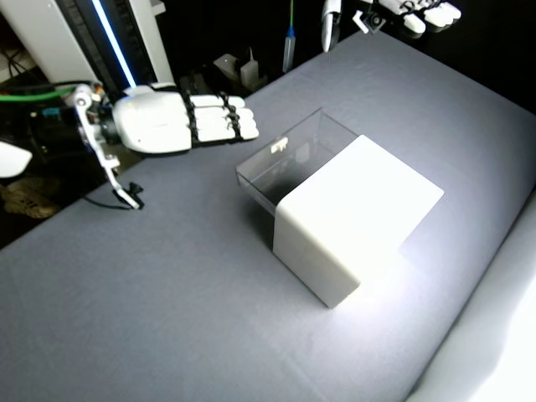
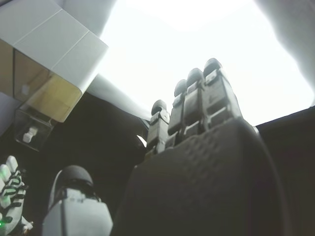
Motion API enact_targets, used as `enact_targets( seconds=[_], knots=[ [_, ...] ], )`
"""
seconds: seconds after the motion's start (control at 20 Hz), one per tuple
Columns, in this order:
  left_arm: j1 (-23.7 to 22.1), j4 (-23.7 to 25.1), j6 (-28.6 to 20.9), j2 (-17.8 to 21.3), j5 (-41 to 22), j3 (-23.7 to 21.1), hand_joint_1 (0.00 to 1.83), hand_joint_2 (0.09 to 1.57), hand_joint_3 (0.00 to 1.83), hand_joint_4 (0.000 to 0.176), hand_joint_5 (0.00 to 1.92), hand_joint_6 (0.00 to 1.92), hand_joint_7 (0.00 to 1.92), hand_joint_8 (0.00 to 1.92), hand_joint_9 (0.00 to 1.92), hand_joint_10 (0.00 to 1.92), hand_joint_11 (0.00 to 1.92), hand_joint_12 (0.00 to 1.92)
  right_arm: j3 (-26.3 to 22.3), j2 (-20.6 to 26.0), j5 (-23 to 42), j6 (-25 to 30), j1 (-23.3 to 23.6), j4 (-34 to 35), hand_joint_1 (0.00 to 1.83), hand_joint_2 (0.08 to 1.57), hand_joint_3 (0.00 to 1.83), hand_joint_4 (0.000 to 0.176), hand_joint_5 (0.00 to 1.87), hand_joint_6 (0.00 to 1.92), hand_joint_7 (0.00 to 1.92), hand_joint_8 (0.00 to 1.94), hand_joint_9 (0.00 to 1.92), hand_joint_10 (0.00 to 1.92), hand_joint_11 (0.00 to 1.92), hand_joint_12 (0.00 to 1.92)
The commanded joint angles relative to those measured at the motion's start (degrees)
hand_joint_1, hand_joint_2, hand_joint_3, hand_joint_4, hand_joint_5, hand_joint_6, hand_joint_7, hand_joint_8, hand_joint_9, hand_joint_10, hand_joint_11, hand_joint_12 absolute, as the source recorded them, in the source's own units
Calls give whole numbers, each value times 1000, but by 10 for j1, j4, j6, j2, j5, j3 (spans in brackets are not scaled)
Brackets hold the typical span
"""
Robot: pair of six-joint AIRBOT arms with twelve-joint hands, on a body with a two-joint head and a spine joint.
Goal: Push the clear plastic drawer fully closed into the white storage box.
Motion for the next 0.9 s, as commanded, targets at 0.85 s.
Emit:
enact_targets(
  seconds=[0.85],
  knots=[
    [8, 2, -12, 1, -71, 3, 0, 961, 8, 171, 0, 0, 0, 0, 0, 0, 0, 0, 33, -20, 14, 2, 34, 8, 0, 1023, 5, 103, 69, 17, 0, 0, 0, 0, 0, 0]
  ],
)
